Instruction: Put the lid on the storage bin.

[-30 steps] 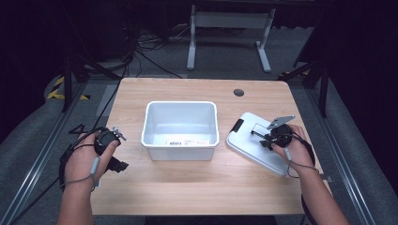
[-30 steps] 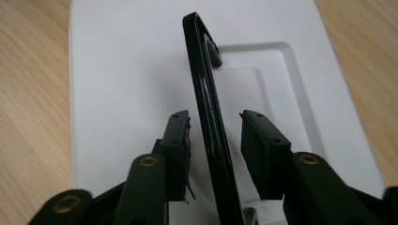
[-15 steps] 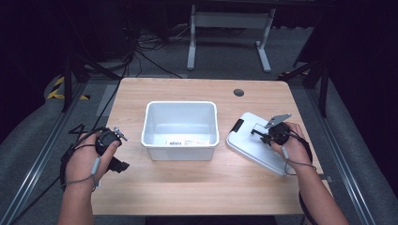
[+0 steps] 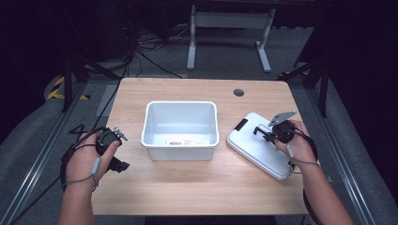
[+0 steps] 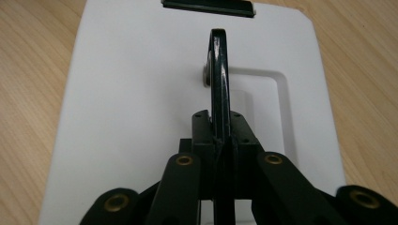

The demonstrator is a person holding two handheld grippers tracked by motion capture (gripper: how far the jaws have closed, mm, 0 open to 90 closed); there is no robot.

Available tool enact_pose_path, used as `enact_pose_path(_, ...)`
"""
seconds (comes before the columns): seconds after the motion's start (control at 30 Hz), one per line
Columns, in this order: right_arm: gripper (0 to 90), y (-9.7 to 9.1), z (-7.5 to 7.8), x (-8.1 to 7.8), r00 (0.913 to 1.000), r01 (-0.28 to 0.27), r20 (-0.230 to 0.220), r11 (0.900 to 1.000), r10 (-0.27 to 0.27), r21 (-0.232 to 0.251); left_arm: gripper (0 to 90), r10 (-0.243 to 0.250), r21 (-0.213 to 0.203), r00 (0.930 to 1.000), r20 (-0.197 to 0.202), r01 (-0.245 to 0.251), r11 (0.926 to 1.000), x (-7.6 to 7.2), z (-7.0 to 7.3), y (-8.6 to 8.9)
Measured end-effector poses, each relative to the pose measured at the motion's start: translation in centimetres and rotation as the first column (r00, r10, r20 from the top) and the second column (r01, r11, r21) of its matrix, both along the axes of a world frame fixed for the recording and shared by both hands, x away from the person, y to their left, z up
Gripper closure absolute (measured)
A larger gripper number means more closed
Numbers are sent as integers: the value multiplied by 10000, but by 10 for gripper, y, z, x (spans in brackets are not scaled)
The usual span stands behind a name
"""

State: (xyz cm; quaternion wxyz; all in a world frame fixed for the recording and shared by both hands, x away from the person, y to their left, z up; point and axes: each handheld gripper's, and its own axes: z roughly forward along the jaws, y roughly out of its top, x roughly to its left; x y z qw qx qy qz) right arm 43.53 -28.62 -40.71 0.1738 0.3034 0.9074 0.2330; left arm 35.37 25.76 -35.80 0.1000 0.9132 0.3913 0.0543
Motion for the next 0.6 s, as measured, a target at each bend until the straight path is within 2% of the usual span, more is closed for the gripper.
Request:
enact_pose_path(0.47, 840, -8, 49, -8, 9991, -417, 68, 9987, 415, 277, 220, 2, -29, 10000, -18, -2, 10000, 1, 0, 1)
enact_pose_path(0.5, 840, -8, 49, -8, 9991, -417, 68, 9987, 415, 277, 220, 2, -29, 10000, -18, -2, 10000, 1, 0, 1)
enact_pose_path(0.6, 839, -8, 61, -9, 9986, -485, 209, 9984, 479, 294, 220, 19, -54, 10000, -16, -19, 10000, 1, 1, 2)
